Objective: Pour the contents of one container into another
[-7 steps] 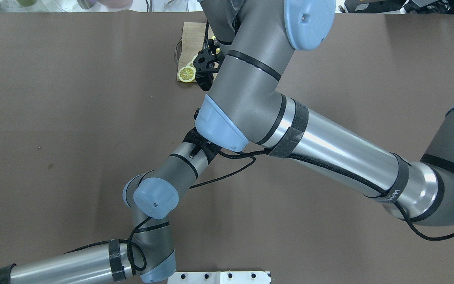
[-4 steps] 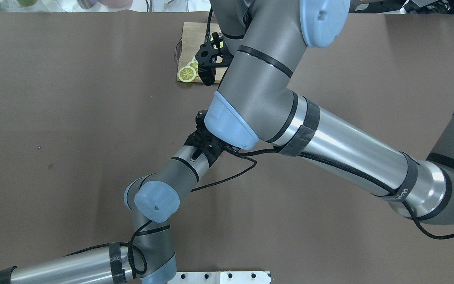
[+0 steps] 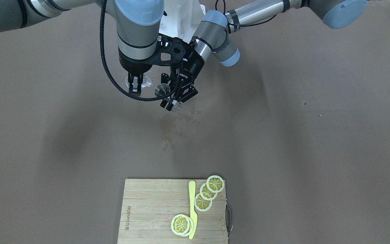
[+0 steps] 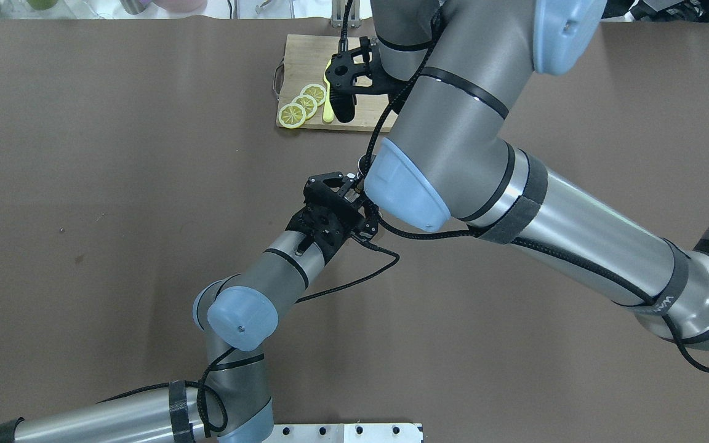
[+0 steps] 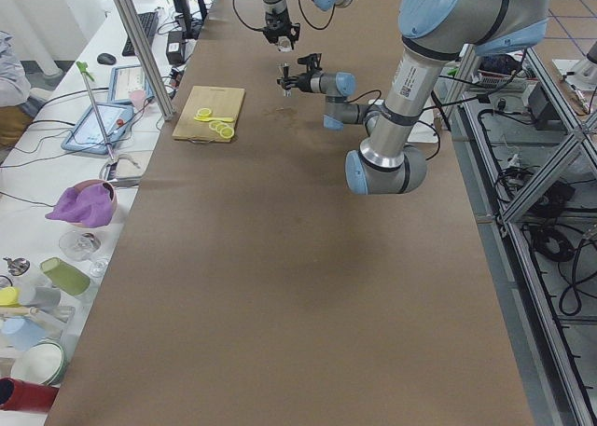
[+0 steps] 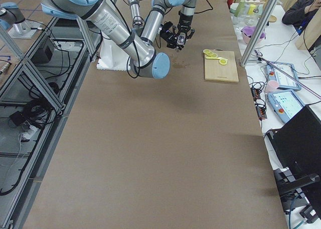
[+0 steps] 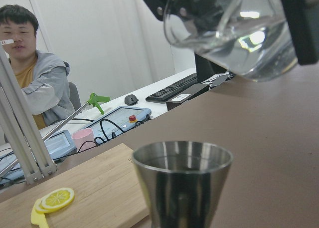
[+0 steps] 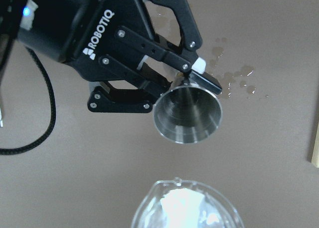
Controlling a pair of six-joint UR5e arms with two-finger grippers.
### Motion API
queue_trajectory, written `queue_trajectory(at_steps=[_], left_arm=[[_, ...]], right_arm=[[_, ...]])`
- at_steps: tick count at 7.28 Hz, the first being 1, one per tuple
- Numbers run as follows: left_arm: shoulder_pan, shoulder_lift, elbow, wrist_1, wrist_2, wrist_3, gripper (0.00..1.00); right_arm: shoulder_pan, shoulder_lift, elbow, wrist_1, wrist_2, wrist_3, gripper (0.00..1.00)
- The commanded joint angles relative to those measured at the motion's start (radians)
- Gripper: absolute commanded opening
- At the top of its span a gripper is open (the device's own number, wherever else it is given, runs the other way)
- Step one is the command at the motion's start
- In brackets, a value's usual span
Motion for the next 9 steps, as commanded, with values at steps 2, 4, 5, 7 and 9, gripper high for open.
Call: queue_trajectory(at_steps=[2, 4, 5, 7, 9], left_arm=[[-0.001, 0.038, -0.003, -0.081, 0.003, 0.003, 0.00], [-0.006, 0.044, -0.003, -0.084, 0.003, 0.003, 0.00], [-0.009, 0.064, -0.005, -0.106, 0.002, 0.005, 0.00], [-0.011, 0.137, -0.064, -0.140, 0.002, 0.008, 0.00], [-0.055, 0.177, -0.075, -0.141, 0.003, 0.009, 0.00]], right_arm=[[0.063, -0.107, 0.095, 0.143, 0.037, 0.002, 0.00], [0.097, -0.181, 0.150, 0.238, 0.047, 0.002, 0.00], [0.116, -0.218, 0.157, 0.301, 0.057, 0.002, 0.00], [0.158, -0.308, 0.192, 0.408, 0.101, 0.002, 0.00], [0.167, -0.392, 0.191, 0.570, 0.118, 0.096, 0.00]])
